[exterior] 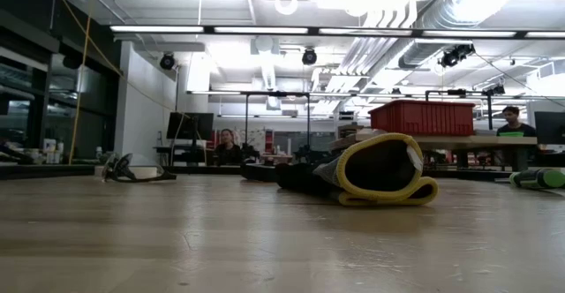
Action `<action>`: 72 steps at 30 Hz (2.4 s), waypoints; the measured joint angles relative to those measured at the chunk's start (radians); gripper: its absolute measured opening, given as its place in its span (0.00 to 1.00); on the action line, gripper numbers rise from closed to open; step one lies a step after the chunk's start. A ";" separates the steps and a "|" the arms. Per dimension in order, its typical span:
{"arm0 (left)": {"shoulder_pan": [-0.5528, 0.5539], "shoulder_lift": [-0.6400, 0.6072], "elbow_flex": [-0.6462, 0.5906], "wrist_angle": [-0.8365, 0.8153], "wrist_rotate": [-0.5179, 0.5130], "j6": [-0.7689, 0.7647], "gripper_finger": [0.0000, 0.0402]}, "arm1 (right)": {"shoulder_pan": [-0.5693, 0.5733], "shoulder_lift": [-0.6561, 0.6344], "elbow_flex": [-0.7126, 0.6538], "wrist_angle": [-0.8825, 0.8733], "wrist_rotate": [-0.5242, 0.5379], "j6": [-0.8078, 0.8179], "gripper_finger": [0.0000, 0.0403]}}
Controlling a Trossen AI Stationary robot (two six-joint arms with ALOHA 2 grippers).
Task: Coil cords
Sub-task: Coil the orange wire onto the spool
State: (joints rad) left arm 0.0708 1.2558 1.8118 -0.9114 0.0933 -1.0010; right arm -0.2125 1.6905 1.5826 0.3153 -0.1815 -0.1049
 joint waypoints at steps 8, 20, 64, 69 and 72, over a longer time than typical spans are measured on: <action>0.000 0.001 0.000 -0.169 -0.213 0.406 0.00 | -0.016 0.000 0.000 -0.057 0.008 0.003 0.00; 0.000 0.000 0.000 -0.135 -0.420 0.817 0.00 | -0.019 -0.007 0.000 -0.145 0.014 0.030 0.00; 0.023 0.088 0.001 0.360 -0.359 1.083 0.00 | 0.006 -0.063 -0.001 -0.310 0.015 0.101 0.27; 0.023 0.088 0.001 0.297 -0.360 1.093 0.00 | 0.024 -0.108 -0.001 -0.441 0.099 0.008 0.42; 0.024 0.088 0.001 0.251 -0.369 1.087 0.00 | 0.032 -0.138 -0.001 -0.530 0.152 -0.041 0.45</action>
State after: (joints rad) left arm 0.0948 1.3437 1.8130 -0.6606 -0.2752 0.0864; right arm -0.1806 1.5526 1.5816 -0.2150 -0.0291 -0.1455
